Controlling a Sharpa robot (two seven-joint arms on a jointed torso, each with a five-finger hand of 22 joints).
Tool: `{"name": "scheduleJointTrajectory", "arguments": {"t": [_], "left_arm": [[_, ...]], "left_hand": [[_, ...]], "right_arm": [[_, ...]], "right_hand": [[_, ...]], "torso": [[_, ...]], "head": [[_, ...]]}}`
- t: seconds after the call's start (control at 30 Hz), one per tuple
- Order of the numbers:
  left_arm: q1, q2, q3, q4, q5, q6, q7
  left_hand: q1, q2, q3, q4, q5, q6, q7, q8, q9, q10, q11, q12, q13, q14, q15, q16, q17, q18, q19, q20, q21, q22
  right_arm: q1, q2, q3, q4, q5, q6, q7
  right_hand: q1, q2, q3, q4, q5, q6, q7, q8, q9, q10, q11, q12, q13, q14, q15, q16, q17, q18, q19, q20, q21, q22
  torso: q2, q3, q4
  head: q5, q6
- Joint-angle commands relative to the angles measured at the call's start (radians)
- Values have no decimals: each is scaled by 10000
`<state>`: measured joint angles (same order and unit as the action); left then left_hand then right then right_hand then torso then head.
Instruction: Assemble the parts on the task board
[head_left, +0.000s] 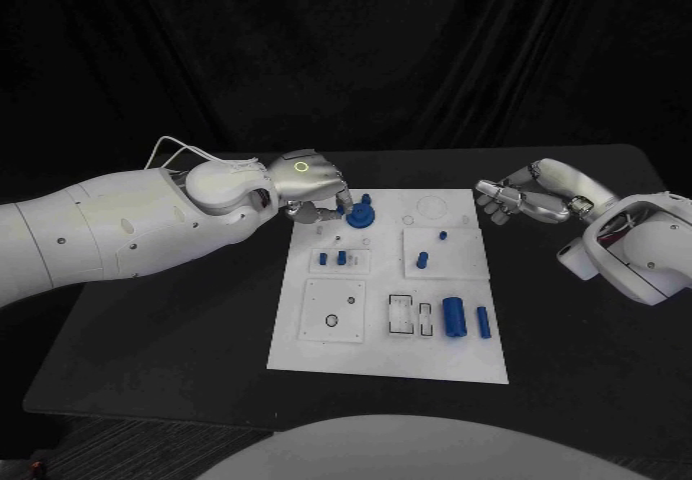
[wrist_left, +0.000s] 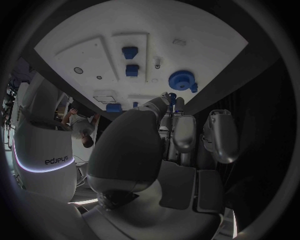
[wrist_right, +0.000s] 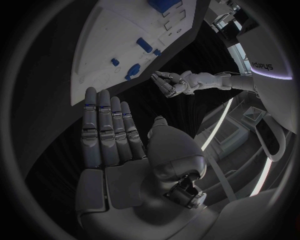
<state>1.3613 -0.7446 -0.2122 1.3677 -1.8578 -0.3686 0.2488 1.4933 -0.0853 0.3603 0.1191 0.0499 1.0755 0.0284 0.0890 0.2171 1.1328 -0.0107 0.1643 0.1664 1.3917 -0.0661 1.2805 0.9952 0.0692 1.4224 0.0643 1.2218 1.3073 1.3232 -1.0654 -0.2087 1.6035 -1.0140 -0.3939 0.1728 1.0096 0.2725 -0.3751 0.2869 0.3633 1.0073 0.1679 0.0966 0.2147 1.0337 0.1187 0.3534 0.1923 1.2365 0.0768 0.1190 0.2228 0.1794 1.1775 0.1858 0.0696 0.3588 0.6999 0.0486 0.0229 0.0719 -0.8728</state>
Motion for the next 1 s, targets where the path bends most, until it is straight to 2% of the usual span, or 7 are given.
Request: {"name": "scheduleJointTrajectory", "arguments": {"t": [0.03,0.13,0.37,0.43,0.5,0.7,1.0], "left_arm": [[14,-74,2,16,127,575,374],[-23,-85,0,-14,136,424,311],[-222,26,-2,-96,145,256,175],[-268,53,-2,-127,145,252,151],[-344,94,-2,-176,146,276,124],[-508,163,-2,-269,146,310,29],[-594,266,-2,-375,147,393,-94]], "left_hand": [[-47,-24,-5,62,-30,19,-44,-50,-15,41,-143,-62,-17,-57,13,-64,-10,21,-68,1,-24,1665],[-27,-24,0,65,-30,34,-30,-46,-15,52,-135,-69,-20,-53,14,-50,18,17,-61,2,-4,1671],[-35,-60,-33,108,-30,70,13,-38,-14,120,-94,-75,-23,-65,19,-51,7,16,-65,4,-4,1674],[-36,-61,-35,110,-30,69,14,-39,-15,123,-94,-74,-23,-70,19,-58,-8,18,-70,4,-14,1672],[-38,-68,-41,119,-30,62,21,-46,-18,141,-87,-74,-23,-76,20,-64,-20,16,-66,5,-4,1675],[-33,-73,-46,127,-30,55,29,-53,-22,171,-81,-71,-22,-84,21,-71,-33,16,-69,5,-9,1674],[-23,-102,-63,140,-30,22,43,-80,-36,215,-66,-74,-21,-106,22,-92,-73,23,-86,5,-43,1666]], "right_arm": [[-19,-10,8,-20,-53,134,-278],[-27,-8,7,-35,-53,175,-295],[-51,-18,7,-29,-53,241,-328],[-54,-21,7,-29,-53,243,-332],[-57,-27,7,-26,-53,251,-339],[-61,-32,7,-23,-53,286,-356],[-69,-15,7,-28,-53,308,-357]], "right_hand": [[86,18,58,21,38,41,7,31,12,65,8,51,-15,43,1,-69,0,28,43,-11,39,-9],[95,20,60,24,35,44,9,33,13,55,12,45,-20,31,6,-79,-2,26,34,-9,33,-16],[101,21,61,26,34,49,11,35,13,46,14,41,-24,22,9,-86,-3,25,27,-7,29,-21],[106,21,62,26,34,51,11,36,14,40,16,37,-27,15,12,-91,-5,24,23,-5,26,-24],[106,21,62,26,34,51,11,36,14,40,16,37,-27,15,12,-91,-5,24,23,-5,26,-24],[106,21,62,26,34,51,11,36,14,40,16,37,-27,15,12,-91,-5,24,23,-5,26,-24],[121,22,65,26,37,56,14,39,14,29,19,32,-33,3,17,-101,-6,23,12,-2,20,-33]], "torso": [[-4,18,3],[-4,25,7],[17,-36,22],[20,-40,18],[14,-27,13],[7,-25,-3],[13,-6,-3]], "head": [[34,2],[40,2],[81,2],[81,2],[70,2],[72,2],[97,2]]}}
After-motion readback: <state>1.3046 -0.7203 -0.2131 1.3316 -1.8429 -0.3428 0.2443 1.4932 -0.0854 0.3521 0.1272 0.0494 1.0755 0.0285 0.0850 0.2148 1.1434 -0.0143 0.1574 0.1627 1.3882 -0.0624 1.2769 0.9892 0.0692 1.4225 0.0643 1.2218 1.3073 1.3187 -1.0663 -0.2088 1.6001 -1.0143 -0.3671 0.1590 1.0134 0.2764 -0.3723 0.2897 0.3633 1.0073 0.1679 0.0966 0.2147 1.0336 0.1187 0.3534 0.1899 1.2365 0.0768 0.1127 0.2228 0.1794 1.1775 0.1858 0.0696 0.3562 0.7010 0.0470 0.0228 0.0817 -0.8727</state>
